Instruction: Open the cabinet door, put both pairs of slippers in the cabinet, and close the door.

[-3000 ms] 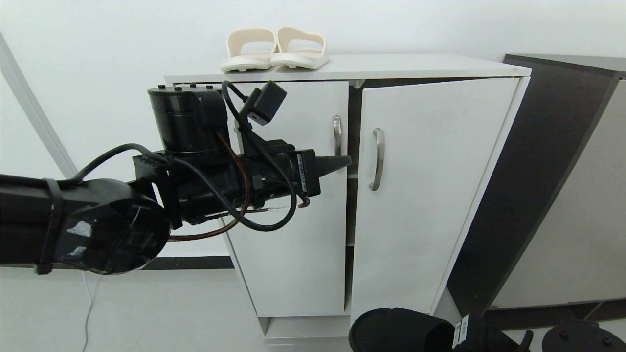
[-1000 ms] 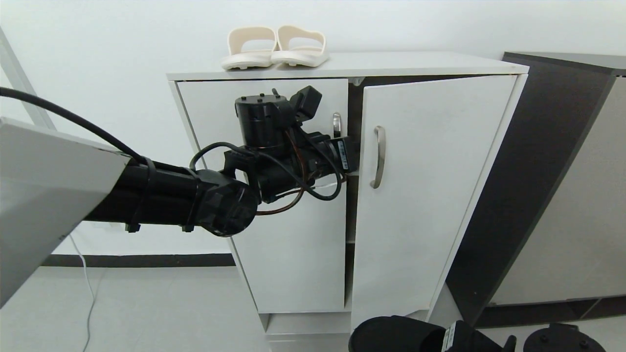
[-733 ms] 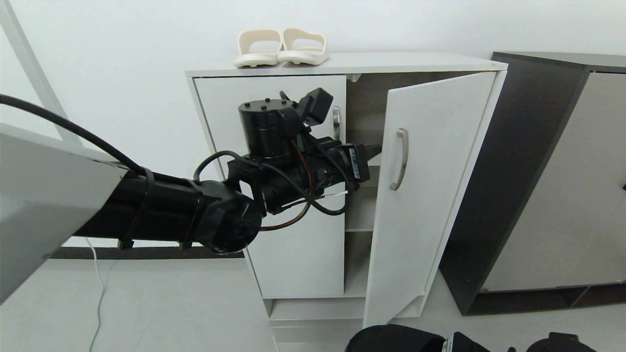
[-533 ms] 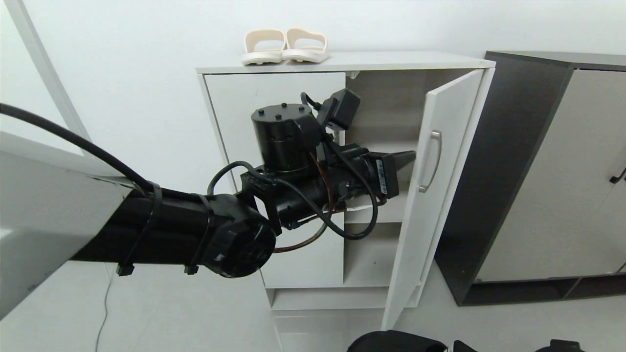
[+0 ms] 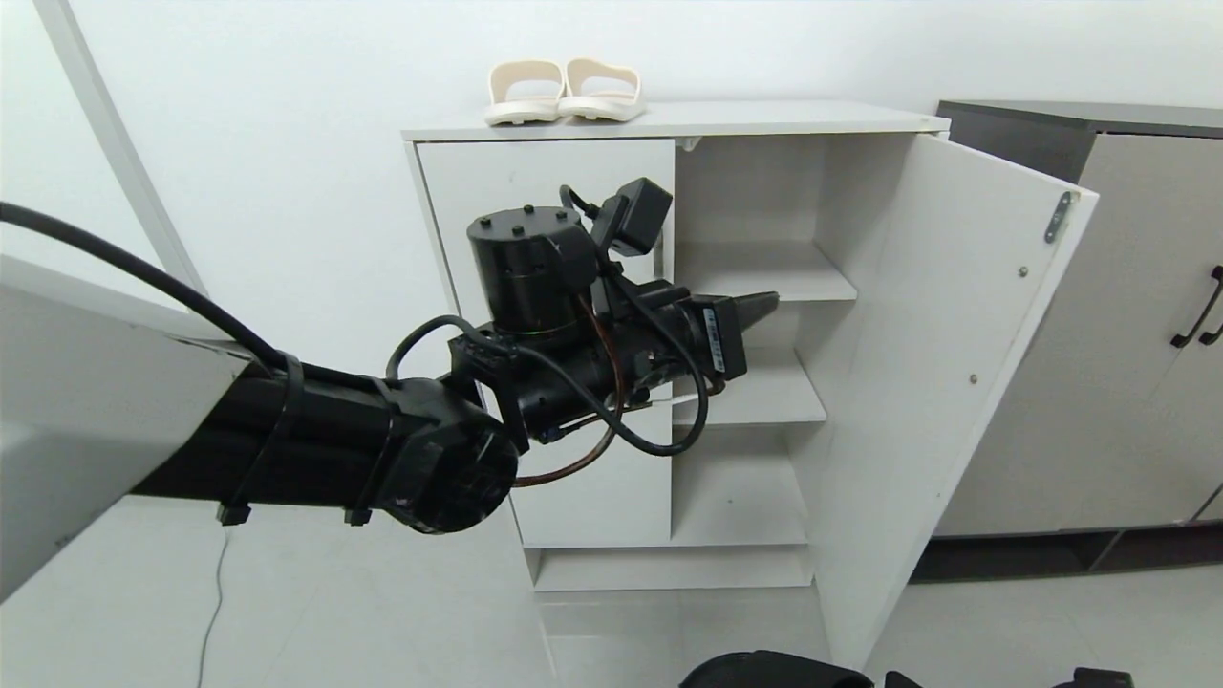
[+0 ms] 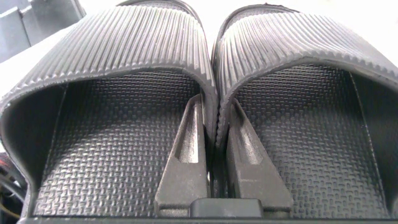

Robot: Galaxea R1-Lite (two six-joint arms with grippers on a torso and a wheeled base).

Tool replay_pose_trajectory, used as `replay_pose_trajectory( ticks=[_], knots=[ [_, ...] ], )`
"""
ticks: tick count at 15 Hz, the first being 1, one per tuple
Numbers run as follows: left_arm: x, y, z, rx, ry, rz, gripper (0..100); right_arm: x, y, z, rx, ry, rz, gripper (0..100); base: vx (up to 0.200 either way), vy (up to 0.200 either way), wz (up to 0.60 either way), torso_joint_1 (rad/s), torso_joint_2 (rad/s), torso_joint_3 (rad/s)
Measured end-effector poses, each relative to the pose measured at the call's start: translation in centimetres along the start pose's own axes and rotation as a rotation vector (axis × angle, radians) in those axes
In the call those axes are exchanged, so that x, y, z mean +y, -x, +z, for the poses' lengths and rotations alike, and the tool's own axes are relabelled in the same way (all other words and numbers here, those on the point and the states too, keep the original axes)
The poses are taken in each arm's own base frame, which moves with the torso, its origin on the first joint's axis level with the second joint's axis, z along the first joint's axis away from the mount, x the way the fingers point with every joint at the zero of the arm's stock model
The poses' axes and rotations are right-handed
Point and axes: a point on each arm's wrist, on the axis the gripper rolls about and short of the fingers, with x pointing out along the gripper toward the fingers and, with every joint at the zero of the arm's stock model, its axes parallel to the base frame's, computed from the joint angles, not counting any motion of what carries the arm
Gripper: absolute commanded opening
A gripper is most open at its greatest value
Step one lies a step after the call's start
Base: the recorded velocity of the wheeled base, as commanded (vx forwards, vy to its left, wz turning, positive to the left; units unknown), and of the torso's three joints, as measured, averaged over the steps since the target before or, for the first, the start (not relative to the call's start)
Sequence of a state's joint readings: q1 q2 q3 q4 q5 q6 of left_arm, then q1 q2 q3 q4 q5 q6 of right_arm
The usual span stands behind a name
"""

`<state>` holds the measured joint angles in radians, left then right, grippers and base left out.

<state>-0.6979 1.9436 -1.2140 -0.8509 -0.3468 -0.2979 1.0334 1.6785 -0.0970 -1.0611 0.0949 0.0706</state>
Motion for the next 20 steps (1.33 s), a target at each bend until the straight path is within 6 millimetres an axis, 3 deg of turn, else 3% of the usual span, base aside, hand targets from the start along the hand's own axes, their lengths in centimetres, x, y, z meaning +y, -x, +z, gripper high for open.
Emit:
replay_pose_trajectory(
  ticks=[8,10,13,17,20],
  knots=[
    [2.5,2.2,0.4,-0.016,-0.007,0.089,0,-0.1,0.0,0.0,0.001,-0.003,-0.007,0,0.0,0.0,0.0,0.0,0.0,0.0],
    [2.7,3.7,0.9,-0.018,-0.008,0.114,0,-0.4,-0.1,0.4,-0.035,-0.009,-0.021,0,0.0,0.0,0.0,0.0,0.0,0.0],
    [2.8,6.7,1.3,-0.008,-0.004,0.163,0,-1.5,-0.8,0.8,-0.071,-0.033,-0.093,0,0.0,0.0,0.0,0.0,0.0,0.0],
    [1.7,12.4,2.8,-0.03,-0.013,0.238,0,-5.8,-3.8,2.6,-0.199,-0.128,-0.42,0,0.0,0.0,0.0,0.0,0.0,0.0],
    [0.4,17.6,2.5,-0.003,-0.024,0.351,0,-9.5,-7.0,4.1,-0.295,-0.228,-0.688,0,0.0,0.0,0.0,0.0,0.0,0.0]
  ],
)
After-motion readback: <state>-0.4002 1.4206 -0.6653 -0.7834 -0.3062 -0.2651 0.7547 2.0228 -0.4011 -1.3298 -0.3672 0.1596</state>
